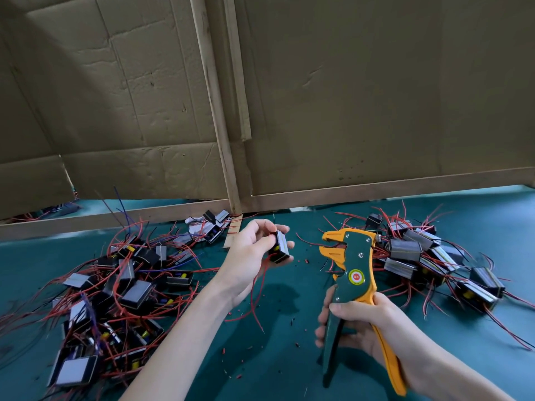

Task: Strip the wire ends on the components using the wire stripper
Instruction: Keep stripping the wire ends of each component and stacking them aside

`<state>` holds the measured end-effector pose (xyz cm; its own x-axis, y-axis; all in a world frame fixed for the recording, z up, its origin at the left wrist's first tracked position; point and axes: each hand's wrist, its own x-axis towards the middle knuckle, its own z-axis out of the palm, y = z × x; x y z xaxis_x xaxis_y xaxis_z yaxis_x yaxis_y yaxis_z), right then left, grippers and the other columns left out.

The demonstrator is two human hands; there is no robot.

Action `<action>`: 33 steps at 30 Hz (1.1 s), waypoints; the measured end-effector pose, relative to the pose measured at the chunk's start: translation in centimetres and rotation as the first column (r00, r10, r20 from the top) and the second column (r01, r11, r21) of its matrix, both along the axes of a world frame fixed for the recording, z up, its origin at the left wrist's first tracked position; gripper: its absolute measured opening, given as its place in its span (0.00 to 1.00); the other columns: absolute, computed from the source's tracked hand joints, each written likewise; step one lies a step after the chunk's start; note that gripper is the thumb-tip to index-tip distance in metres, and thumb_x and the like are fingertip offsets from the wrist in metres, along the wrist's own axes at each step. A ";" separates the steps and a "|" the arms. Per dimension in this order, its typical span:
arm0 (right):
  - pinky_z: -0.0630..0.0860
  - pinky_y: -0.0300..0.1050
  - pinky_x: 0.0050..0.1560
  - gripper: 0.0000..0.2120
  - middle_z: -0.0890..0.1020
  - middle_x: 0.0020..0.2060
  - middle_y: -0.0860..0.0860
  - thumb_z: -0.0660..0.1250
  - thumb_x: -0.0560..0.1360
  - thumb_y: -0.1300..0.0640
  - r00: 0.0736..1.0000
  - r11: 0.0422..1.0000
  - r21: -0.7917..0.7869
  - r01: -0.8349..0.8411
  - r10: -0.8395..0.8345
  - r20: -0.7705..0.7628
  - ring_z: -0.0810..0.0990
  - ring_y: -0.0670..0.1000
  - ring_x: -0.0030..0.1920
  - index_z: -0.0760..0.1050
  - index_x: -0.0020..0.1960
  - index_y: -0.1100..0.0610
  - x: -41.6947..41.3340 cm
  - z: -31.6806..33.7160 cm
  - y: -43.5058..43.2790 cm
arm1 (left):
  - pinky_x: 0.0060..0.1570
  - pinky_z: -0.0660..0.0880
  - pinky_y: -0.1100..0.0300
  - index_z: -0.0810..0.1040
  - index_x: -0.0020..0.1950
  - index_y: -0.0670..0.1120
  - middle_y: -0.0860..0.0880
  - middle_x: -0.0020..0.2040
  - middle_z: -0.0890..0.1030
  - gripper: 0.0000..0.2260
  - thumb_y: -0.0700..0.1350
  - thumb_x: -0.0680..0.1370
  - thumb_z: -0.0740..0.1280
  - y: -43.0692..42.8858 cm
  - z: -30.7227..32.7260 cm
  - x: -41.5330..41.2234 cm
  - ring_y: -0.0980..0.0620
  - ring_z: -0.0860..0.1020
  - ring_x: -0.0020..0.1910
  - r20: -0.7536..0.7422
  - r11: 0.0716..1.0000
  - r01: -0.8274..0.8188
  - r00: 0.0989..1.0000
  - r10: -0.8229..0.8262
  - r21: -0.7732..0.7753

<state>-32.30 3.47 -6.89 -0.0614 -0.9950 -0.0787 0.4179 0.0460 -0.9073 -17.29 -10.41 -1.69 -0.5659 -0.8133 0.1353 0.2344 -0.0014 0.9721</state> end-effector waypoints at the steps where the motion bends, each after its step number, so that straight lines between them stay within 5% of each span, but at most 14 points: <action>1: 0.81 0.58 0.40 0.13 0.80 0.37 0.65 0.77 0.55 0.60 1.000 1.000 -0.004 -0.004 0.004 -0.002 0.82 0.65 0.38 0.83 0.39 0.61 0.0 0.0 0.0 | 0.37 0.79 0.59 0.70 0.47 0.43 0.46 0.51 0.81 0.09 0.33 0.82 0.55 0.0 0.0 0.1 0.50 0.82 0.45 0.027 0.999 0.015 1.000 -0.014 -0.037; 6: 0.80 0.59 0.42 0.15 0.80 0.38 0.65 0.79 0.57 0.59 0.999 0.999 -0.020 -0.038 0.038 -0.015 0.82 0.66 0.39 0.83 0.42 0.62 -0.2 -0.3 -0.1 | 0.35 0.77 0.61 0.72 0.51 0.46 0.50 0.49 0.84 0.06 0.36 0.82 0.59 0.2 0.6 0.7 0.52 0.81 0.41 0.176 0.958 0.102 0.983 -0.055 -0.270; 17: 0.79 0.61 0.45 0.20 0.80 0.39 0.66 0.83 0.59 0.57 0.982 0.980 -0.061 -0.188 0.186 -0.031 0.82 0.66 0.40 0.81 0.46 0.63 -0.5 0.0 0.3 | 0.36 0.80 0.58 0.77 0.48 0.43 0.45 0.42 0.80 0.02 0.40 0.79 0.65 1.0 2.6 1.4 0.54 0.81 0.38 0.429 0.866 0.243 0.902 -0.036 -0.437; 26: 0.79 0.61 0.44 0.19 0.79 0.38 0.66 0.83 0.59 0.57 0.976 0.979 -0.027 -0.201 0.198 -0.089 0.81 0.65 0.38 0.80 0.45 0.63 -0.1 0.5 0.8 | 0.38 0.78 0.59 0.79 0.48 0.46 0.45 0.37 0.81 0.04 0.46 0.78 0.67 1.4 3.6 2.0 0.49 0.78 0.35 0.539 0.824 0.357 0.839 -0.075 -0.440; 33: 0.79 0.56 0.36 0.22 0.78 0.33 0.66 0.86 0.54 0.53 0.985 0.990 0.053 -0.133 0.138 -0.099 0.80 0.63 0.31 0.80 0.41 0.61 0.2 0.7 1.2 | 0.33 0.76 0.64 0.79 0.47 0.45 0.49 0.35 0.77 0.03 0.43 0.78 0.67 1.5 4.0 2.3 0.61 0.76 0.31 0.545 0.811 0.406 0.828 -0.131 -0.421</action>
